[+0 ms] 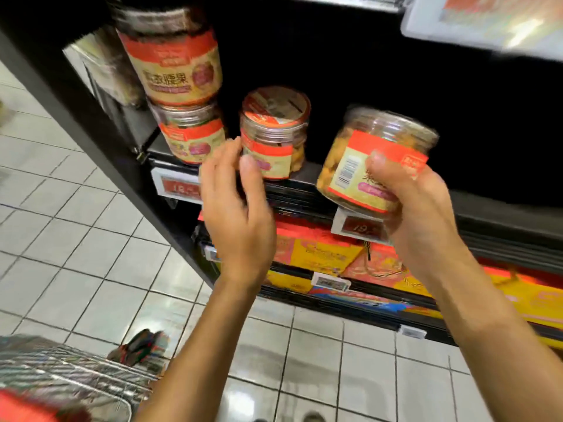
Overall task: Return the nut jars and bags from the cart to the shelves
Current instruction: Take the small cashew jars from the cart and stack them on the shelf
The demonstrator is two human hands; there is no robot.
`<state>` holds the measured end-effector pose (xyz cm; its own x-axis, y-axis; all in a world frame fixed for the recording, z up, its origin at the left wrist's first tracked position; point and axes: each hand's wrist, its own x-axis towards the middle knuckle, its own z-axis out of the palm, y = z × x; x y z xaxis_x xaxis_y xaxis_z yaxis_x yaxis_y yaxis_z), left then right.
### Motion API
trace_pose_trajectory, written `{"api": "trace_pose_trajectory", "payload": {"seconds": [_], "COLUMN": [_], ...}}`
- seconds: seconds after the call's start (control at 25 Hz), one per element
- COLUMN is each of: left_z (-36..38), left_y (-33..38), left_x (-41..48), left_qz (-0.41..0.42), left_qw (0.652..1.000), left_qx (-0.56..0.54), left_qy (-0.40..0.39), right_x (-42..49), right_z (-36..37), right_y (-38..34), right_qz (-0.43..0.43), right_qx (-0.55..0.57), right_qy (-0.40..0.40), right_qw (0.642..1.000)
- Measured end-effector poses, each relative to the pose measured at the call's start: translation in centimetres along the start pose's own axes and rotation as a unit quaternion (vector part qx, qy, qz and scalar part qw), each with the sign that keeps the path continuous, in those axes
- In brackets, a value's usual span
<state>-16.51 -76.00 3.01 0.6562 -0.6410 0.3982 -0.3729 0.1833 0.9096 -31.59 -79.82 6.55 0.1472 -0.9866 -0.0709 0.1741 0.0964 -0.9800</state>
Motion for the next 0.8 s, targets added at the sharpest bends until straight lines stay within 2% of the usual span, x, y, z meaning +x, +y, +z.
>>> {"api": "trace_pose_trajectory", "payload": {"seconds": [0.04,0.12,0.2,0.28,0.36,0.48,0.68,0.8], "left_z": [-1.0,-1.5,-1.5,-1.8,-2.7,-2.8,-1.9,-1.8], "left_y": [1.1,3.8,5.5,6.0,5.9,5.4,4.3,2.6], "left_x": [-0.7,-1.4,-0.9,0.8,2.6,4.9,8.9,9.7], "left_qz": [-0.018,-0.057,-0.044,-0.045,-0.059,-0.087,-0.116,-0.156], "left_qw": [0.999,0.981,0.961,0.941,0.938,0.940,0.965,0.962], "left_qx": [-0.049,-0.148,-0.196,-0.258,-0.285,-0.287,-0.167,-0.119], "left_qy": [-0.008,-0.111,-0.192,-0.214,-0.189,-0.161,-0.163,-0.189], "right_x": [-0.5,-1.6,-2.2,-2.4,-2.0,-0.7,3.0,4.1], "right_z": [0.5,2.0,3.3,3.7,3.8,5.0,7.2,7.4], "right_y": [-0.1,-0.6,-1.5,-2.6,-3.5,-3.9,-3.7,-2.9], "right_qz": [-0.008,-0.038,-0.061,-0.065,-0.047,-0.058,-0.098,-0.095], "right_qx": [-0.012,-0.018,0.013,0.078,0.127,0.123,0.130,0.126], "right_qy": [-0.008,-0.039,-0.104,-0.155,-0.175,-0.168,-0.139,-0.123], "right_qw": [1.000,0.998,0.993,0.983,0.975,0.976,0.977,0.980]}}
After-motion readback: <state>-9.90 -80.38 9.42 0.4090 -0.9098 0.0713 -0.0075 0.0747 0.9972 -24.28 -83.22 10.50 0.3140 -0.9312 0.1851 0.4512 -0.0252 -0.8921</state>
